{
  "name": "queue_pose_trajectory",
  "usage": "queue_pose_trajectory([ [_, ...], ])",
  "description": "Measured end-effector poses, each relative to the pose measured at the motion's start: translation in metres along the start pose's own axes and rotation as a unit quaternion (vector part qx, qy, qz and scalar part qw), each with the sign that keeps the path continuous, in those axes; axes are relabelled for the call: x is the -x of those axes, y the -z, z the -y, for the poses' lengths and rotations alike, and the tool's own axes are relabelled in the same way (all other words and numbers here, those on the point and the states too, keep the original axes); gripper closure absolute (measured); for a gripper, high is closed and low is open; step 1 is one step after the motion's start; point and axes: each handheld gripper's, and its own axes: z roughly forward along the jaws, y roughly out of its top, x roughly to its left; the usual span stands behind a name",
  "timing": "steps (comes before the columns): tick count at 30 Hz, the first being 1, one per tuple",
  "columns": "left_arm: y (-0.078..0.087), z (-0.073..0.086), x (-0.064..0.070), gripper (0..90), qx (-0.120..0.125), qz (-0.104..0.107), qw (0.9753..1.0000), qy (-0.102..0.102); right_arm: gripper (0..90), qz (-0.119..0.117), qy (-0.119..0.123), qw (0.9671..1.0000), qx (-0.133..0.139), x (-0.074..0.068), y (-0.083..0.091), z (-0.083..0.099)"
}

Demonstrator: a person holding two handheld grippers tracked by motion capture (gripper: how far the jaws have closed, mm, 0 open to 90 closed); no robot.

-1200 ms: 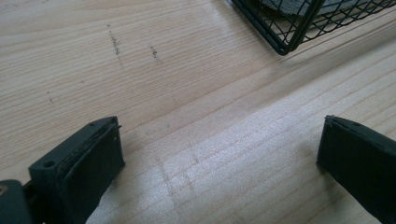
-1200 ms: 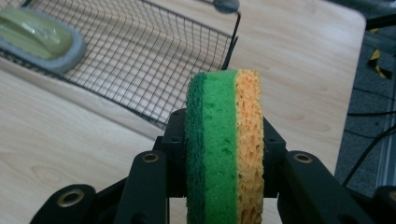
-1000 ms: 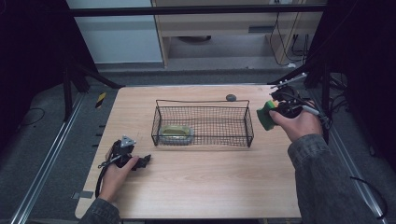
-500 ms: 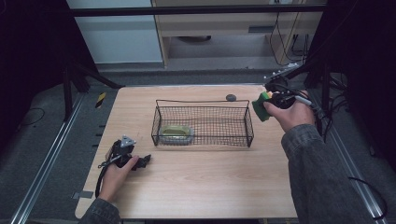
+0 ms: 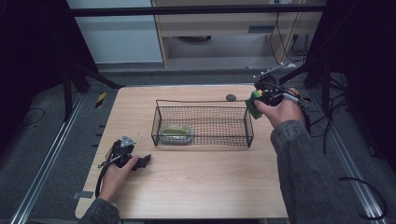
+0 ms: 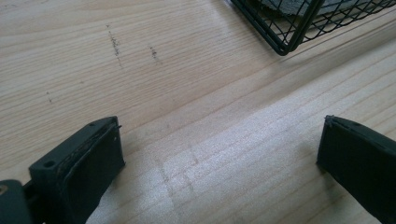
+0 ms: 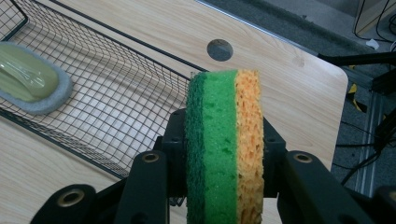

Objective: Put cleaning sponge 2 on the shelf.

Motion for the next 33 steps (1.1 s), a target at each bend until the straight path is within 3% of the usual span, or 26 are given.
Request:
queue_pose_trajectory([
  [18,-0.001,-0.001,0.001,0.0,0.001,-0.001,1.0000,-0.001,64.9,-0.024,0.002,0.9997,0.011,-0.017,-0.017,0.000],
  [33,-0.001,-0.001,0.000,0.0,0.001,0.000,1.0000,-0.002,64.8,-0.013,0.017,0.9997,-0.011,-0.032,-0.047,0.006],
])
